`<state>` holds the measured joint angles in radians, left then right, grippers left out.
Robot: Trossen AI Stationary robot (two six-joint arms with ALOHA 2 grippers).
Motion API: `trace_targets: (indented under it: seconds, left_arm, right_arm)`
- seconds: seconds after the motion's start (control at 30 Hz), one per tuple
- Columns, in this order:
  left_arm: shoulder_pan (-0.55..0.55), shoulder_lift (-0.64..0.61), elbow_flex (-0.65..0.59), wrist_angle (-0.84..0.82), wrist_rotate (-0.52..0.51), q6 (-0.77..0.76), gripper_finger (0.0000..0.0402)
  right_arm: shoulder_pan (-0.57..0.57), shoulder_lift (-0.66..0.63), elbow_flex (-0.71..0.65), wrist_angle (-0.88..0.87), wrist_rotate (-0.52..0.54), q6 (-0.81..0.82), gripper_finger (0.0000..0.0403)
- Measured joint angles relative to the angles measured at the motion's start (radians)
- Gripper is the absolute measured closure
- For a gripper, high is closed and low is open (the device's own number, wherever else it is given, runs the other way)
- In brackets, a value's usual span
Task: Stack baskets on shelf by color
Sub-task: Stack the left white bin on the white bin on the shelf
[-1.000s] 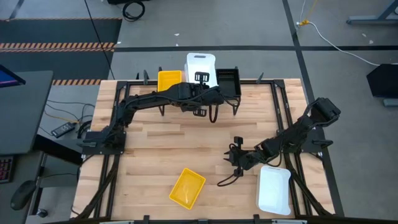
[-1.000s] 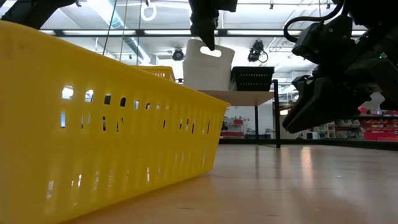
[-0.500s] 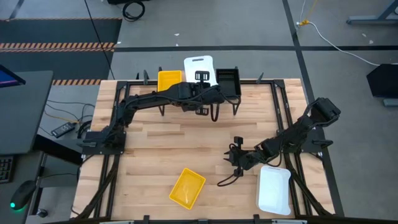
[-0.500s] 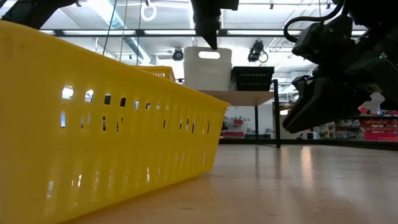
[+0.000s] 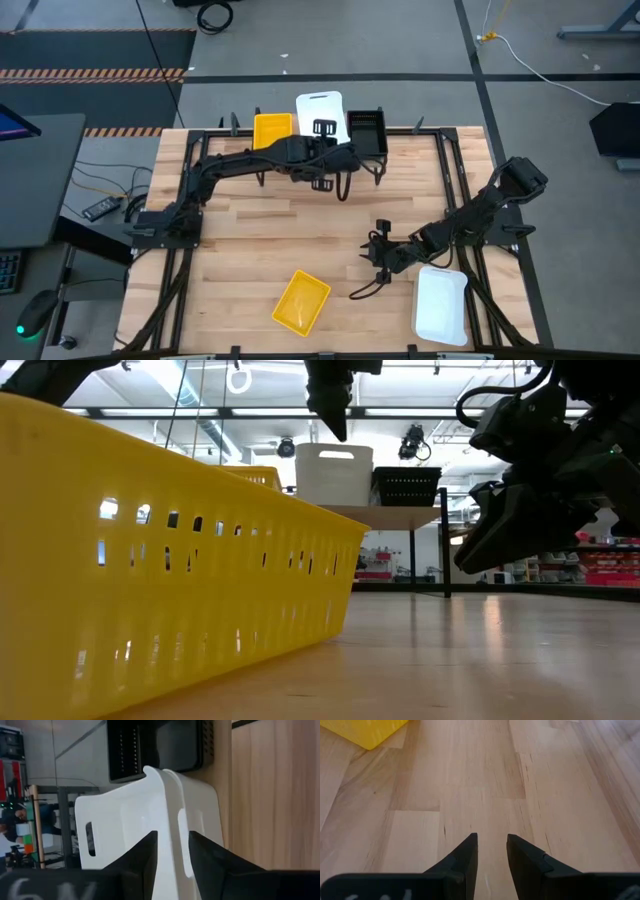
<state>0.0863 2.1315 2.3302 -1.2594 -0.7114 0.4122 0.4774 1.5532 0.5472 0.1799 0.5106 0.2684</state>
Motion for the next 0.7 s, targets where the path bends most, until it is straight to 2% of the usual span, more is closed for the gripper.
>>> trace_targets:
  seconds: [0.27, 0.47, 0.7]
  left_arm:
    - [0.031, 0.004, 0.001, -0.028, 0.004, -0.018, 0.0283]
    - [0.069, 0.007, 0.001, -0.065, 0.104, -0.078, 0.0284]
    - [0.075, 0.008, 0.001, -0.119, 0.102, -0.111, 0.0284]
  right_arm:
    - [0.000, 0.000, 0.000, 0.003, 0.000, 0.000, 0.0294]
    - [0.000, 0.000, 0.000, 0.002, 0.000, -0.002, 0.0294]
    - [0.000, 0.000, 0.000, -0.001, 0.000, -0.002, 0.0294]
